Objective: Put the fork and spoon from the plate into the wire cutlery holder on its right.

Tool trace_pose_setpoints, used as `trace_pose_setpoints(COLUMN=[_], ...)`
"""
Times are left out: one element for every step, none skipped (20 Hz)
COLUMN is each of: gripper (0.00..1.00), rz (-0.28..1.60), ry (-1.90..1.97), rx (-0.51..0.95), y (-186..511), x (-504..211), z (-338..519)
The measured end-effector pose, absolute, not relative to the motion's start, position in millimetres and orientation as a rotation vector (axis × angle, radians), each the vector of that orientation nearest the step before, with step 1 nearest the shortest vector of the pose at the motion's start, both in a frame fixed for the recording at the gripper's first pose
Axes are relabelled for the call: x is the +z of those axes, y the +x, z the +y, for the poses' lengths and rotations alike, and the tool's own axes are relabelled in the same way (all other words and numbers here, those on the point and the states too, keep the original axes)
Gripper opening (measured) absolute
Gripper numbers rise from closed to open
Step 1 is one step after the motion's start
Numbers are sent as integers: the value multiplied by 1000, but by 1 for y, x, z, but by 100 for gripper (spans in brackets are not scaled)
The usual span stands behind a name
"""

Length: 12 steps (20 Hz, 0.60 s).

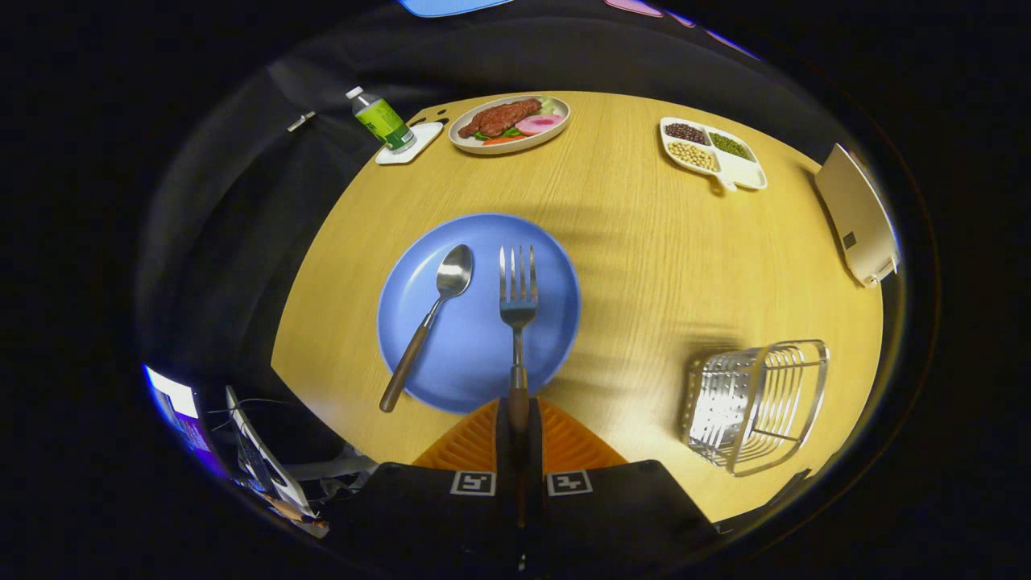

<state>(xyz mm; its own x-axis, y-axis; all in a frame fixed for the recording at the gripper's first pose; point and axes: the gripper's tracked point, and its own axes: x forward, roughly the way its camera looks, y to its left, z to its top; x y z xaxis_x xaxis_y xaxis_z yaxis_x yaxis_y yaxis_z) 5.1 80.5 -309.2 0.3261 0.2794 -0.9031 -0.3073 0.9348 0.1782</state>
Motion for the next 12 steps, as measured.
trace_pose_setpoints(gripper=[8,8,8,8,8,8,8,8,8,8,8,8], rz=[1183,1194,1202,1208,1214,1223,1231,1247,1266,1282,1307,1326], ry=[-25,-20,-26,-36,-48,-62,-79,-99,-128,-161,-203,-243], rx=[399,418,420,415,411,403,392,384,380,378,375,370], y=[-1,-9,-14,-21,-26,-31,-34,-38,-41,-43,-43,-43], x=[-300,-292,-285,-277,-270,-262,-256,-250,-245,-243,-241,-241], z=[71,63,50,35,21,7,-8,-22,-36,-48,-60,-72])
